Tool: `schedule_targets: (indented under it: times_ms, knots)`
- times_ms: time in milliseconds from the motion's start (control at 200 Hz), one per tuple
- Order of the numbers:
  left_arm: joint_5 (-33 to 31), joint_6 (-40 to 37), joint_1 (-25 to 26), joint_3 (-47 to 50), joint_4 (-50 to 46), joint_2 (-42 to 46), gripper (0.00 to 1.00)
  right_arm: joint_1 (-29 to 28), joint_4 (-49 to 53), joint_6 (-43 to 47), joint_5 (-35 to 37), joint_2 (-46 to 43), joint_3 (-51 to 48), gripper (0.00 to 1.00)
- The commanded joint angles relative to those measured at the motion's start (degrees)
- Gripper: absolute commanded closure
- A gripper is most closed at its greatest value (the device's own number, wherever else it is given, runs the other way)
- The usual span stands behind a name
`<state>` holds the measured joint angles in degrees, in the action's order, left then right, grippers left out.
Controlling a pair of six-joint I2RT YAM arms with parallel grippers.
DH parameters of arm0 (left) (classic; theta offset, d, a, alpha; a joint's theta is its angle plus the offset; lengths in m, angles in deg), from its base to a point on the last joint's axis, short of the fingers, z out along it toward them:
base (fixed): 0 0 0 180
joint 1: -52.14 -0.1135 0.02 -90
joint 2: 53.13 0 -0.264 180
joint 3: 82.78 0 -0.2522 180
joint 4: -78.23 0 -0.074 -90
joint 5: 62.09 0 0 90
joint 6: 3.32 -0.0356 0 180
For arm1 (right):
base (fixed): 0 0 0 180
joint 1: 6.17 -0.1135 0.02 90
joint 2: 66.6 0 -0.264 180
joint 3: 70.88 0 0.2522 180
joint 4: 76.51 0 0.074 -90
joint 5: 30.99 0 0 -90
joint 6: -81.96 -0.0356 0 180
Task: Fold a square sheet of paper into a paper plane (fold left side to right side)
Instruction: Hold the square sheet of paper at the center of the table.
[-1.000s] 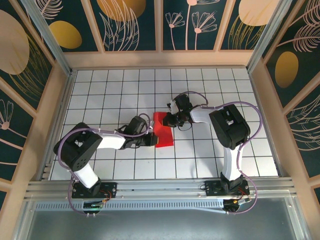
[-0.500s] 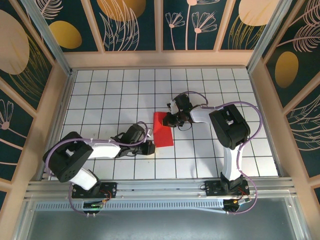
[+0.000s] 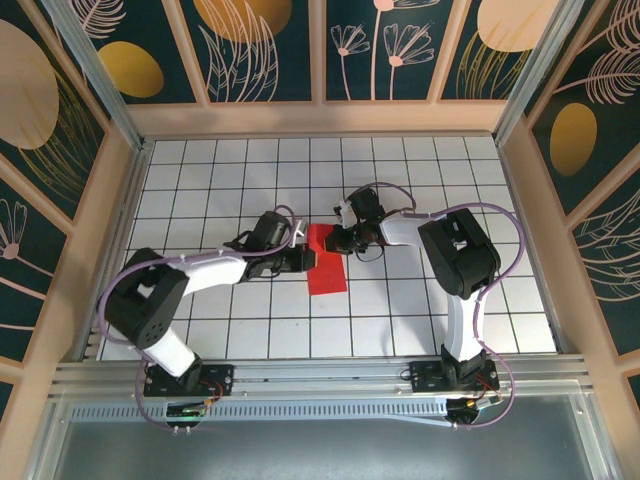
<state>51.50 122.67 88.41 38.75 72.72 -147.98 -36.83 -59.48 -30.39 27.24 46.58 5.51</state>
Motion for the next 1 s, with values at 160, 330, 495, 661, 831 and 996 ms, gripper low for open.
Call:
schedule_targets:
  times_ms: [160, 330, 495, 661, 831, 996]
  knots:
    - [0.54, -1.65, 0.03, -3.63, -0.87, -8.54, 0.98, -0.37, 3.34, 1.58, 3.78, 2.20, -0.84, 1.00]
    - [-0.13, -1.29, 0.20, -2.20, -0.61, -10.79, 0.98, -0.37, 2.82, 1.27, 3.30, 1.23, -0.65, 1.00]
    - [-2.32, -1.45, 1.38, -1.31, -2.36, -11.75, 0.98, -0.37, 2.22, 0.58, 1.40, -0.58, 0.91, 1.00]
    - [-2.50, -0.23, 2.02, -0.73, -1.75, -12.09, 0.98, -0.37, 4.12, 1.12, 2.06, -4.56, 3.68, 1.00]
    - [-2.95, 0.23, 2.77, -1.36, -1.83, -11.89, 0.98, -0.37, 5.77, 1.26, 3.42, -10.99, -0.80, 1.00]
    - [-3.02, 0.38, 3.02, -1.87, -2.18, -11.85, 0.98, -1.95, 3.59, -1.32, 0.71, -14.56, -7.84, 1.00]
